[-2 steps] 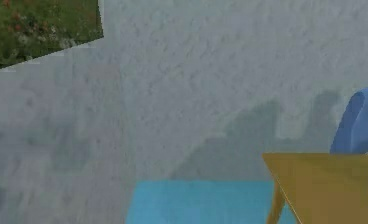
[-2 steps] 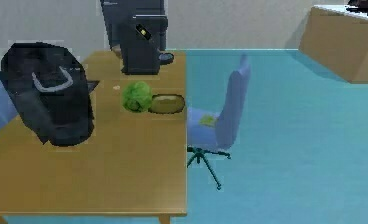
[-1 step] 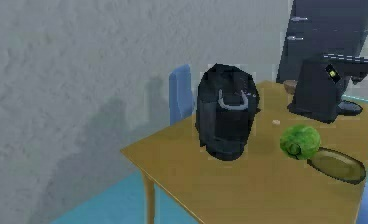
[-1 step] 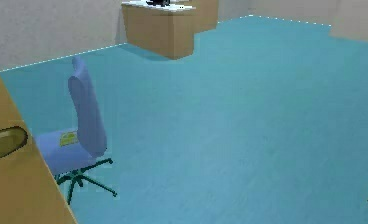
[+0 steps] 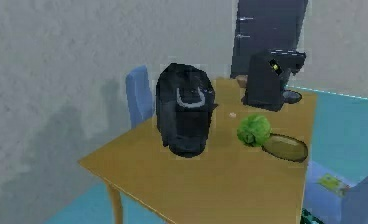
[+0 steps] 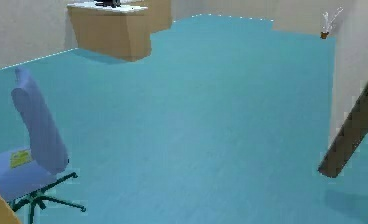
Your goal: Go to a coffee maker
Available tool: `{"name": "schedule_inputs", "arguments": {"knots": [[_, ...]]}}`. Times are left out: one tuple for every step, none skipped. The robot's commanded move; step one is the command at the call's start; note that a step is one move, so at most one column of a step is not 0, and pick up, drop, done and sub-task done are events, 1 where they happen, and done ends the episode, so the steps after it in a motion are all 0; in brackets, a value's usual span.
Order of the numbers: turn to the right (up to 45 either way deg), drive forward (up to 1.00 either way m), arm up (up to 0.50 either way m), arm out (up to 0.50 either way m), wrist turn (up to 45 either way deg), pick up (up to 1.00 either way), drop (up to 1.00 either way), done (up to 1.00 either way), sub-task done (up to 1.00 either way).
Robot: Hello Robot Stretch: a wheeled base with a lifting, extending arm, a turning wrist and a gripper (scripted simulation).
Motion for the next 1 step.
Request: {"name": "schedule_inputs", "arguments": {"knots": [[0.0,0.0,0.0,0.0,0.0,0.0,0.0,1.0,0.0]]}}
